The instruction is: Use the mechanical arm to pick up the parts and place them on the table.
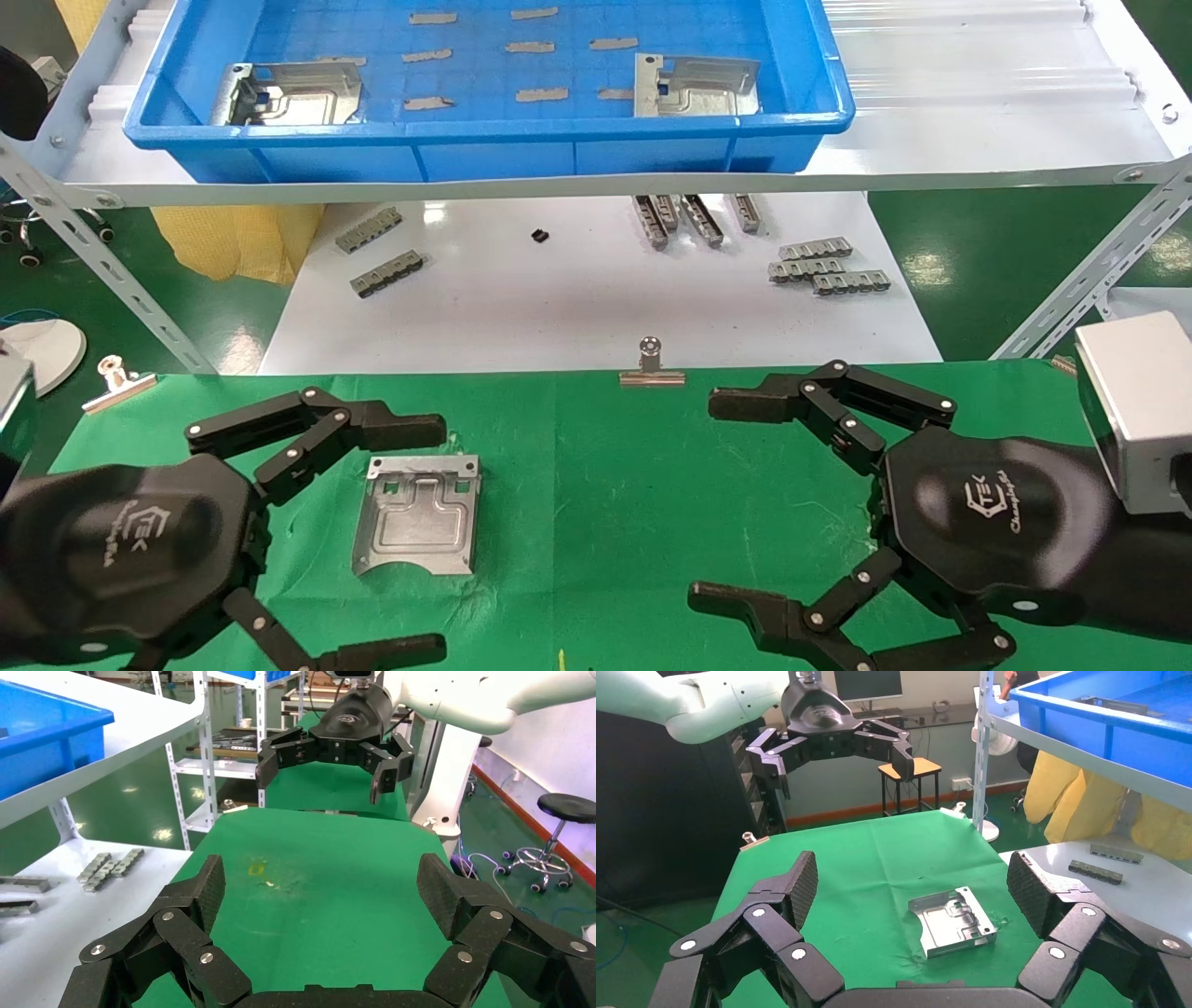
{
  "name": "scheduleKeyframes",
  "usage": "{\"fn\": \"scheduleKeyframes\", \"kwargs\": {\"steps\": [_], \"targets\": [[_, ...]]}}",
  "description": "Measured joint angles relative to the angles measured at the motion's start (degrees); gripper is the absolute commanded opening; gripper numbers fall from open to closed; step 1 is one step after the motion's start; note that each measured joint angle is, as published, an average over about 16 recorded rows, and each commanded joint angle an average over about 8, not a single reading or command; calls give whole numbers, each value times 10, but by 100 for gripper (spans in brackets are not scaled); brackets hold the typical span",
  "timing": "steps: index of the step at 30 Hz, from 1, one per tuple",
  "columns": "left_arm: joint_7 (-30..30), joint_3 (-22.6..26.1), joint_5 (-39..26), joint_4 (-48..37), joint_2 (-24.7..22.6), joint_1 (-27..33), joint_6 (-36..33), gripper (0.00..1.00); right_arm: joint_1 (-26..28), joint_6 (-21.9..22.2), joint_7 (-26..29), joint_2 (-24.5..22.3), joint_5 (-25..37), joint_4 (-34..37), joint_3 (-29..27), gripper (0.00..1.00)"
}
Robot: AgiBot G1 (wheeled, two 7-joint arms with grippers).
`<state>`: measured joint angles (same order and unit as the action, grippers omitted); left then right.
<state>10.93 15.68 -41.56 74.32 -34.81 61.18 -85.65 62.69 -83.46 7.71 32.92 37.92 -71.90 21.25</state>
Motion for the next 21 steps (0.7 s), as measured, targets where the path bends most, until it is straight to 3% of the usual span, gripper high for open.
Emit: {"fn": "scheduleKeyframes", "kwargs": {"steps": [21], "targets": [[0,0,0,-1,0,0,0,100,0,0,0,0,0,0,0,100]]}}
